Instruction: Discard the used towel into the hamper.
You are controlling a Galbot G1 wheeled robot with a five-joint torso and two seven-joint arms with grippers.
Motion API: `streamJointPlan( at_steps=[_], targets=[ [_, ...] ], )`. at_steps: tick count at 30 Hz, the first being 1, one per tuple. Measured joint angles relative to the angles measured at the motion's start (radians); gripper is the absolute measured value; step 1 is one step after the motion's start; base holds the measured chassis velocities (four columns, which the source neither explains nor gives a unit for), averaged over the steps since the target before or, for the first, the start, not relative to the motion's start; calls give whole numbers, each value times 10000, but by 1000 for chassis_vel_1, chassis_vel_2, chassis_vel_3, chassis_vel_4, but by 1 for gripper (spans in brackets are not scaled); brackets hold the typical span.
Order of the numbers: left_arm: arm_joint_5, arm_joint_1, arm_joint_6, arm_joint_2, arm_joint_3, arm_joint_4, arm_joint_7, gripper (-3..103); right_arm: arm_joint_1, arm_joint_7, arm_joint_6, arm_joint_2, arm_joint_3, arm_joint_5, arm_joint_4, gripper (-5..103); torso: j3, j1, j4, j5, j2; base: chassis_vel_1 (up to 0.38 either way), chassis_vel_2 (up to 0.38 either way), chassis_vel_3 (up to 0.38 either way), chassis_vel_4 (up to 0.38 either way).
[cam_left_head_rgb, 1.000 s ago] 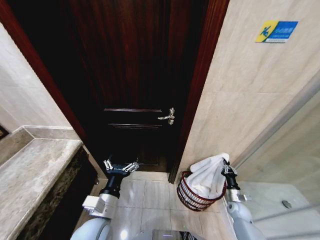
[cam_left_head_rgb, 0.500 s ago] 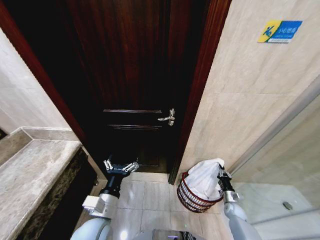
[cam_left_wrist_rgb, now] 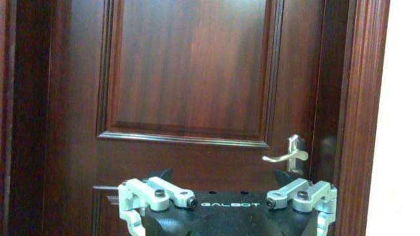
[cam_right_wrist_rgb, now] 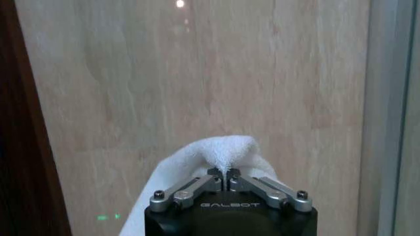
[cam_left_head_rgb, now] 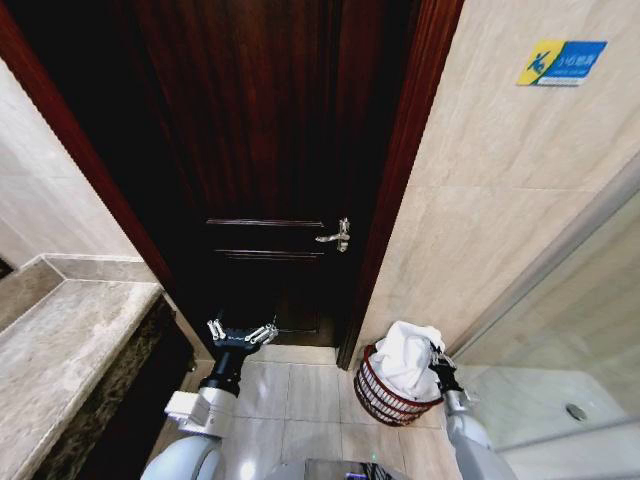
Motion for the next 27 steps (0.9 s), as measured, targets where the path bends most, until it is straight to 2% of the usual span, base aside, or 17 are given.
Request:
streamJointPlan(
  at_steps=[11,15,16,19,23,27],
  targets=[
    [0,-3,0,1,0,0,0,100,67,39,-821,194,39,-901,-677,2,5,18,3,1,-6,-116,112,115,-119],
    [0,-2,0,0,0,0,0,100,1,58,-1410,258,45,-1187,-714,2,1,6,8,1,-4,-8,17,-3,-2],
    [0,-2,0,0,0,0,0,100,-27,85,-1634,264,52,-1329,-789,2,1,4,0,0,-4,0,0,0,0],
    [0,-1,0,0,0,0,0,100,152,107,-1888,286,102,-1547,-1237,2,0,-4,-5,-2,0,20,-51,-16,46],
    [0,-1,0,0,0,0,0,100,622,111,-1941,316,153,-1735,-2139,2,-1,-4,-2,0,1,9,-36,-17,21],
    [0,-1,0,0,0,0,0,100,1277,114,-2389,291,152,-1992,-3142,2,1,1,3,-3,0,0,0,0,0]
  ],
)
